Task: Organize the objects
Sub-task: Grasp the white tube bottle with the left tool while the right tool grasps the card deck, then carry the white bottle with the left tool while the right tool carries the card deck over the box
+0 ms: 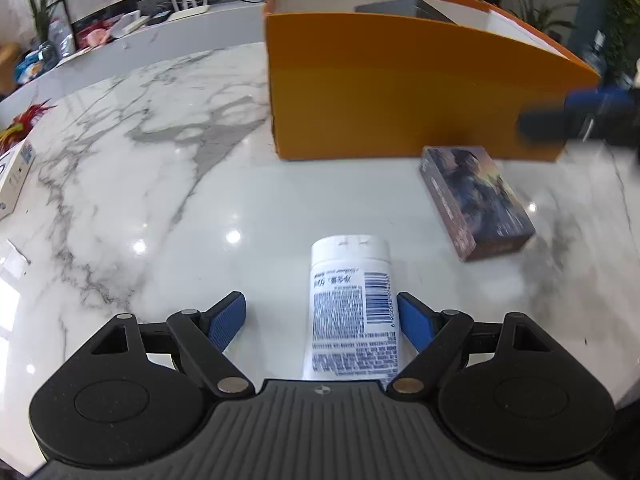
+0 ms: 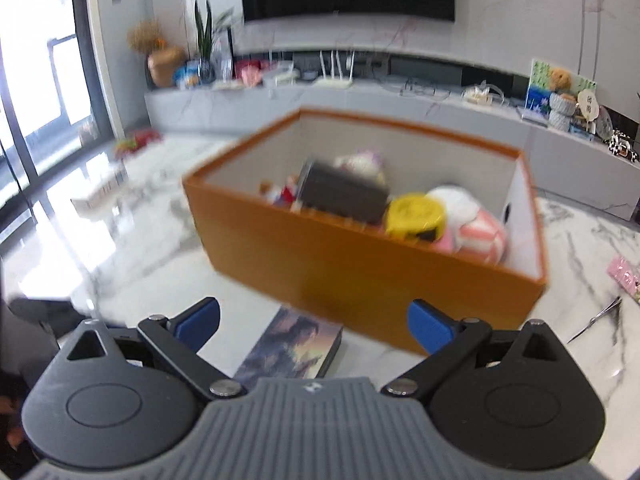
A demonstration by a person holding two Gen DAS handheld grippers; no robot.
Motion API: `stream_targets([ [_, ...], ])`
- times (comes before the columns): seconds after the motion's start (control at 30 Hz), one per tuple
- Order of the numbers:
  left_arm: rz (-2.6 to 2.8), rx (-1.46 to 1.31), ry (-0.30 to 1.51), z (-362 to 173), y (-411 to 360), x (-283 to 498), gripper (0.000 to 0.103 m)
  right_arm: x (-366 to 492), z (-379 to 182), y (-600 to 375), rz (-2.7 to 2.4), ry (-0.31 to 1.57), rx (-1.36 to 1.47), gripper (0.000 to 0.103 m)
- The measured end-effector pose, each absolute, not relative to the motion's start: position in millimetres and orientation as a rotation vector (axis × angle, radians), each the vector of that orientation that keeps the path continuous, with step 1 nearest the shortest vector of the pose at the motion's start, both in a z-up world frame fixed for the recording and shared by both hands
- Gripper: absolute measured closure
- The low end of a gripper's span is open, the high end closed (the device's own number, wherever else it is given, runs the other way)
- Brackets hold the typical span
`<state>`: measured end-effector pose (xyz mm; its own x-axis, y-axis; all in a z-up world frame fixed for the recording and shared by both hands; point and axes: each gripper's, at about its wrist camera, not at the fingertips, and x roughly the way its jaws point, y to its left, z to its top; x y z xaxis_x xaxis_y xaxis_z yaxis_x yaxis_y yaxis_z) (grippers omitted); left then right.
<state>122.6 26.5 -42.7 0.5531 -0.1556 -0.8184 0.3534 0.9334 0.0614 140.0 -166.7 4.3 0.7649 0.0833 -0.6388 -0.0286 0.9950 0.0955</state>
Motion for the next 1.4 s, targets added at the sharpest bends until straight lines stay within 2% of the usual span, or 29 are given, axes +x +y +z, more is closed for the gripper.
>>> stream_targets([
  [0.2, -0.256, 0.201, 0.910, -44, 26, 116, 0.006, 164, -27, -141, 0.015, 0.794, 0.045, 0.004],
  [0.3, -0.229, 0.186, 0.897, -43, 24, 110, 0.013, 171, -36, -136, -0.003, 0.815, 0.049, 0.009],
  [0.37, -0.244, 0.195, 0.887, -42, 22, 107, 0.023, 176, -43, -135, -0.001, 0.849, 0.060, 0.032],
  [0.47, -0.268, 0.203, 0.882, -41, 18, 106, 0.041, 179, -51, -135, 0.005, 0.872, 0.083, 0.032],
  [0.53, -0.283, 0.209, 0.876, -41, 16, 105, 0.049, 179, -53, -134, 0.005, 0.871, 0.078, 0.032],
  [0.77, -0.285, 0.188, 0.886, -40, 18, 107, 0.051, 174, -51, -139, 0.021, 0.875, 0.102, 0.040],
  [1.4, -0.317, 0.061, 0.781, 8, 9, 97, 0.051, 129, 5, -170, 0.070, 0.745, 0.194, 0.040],
])
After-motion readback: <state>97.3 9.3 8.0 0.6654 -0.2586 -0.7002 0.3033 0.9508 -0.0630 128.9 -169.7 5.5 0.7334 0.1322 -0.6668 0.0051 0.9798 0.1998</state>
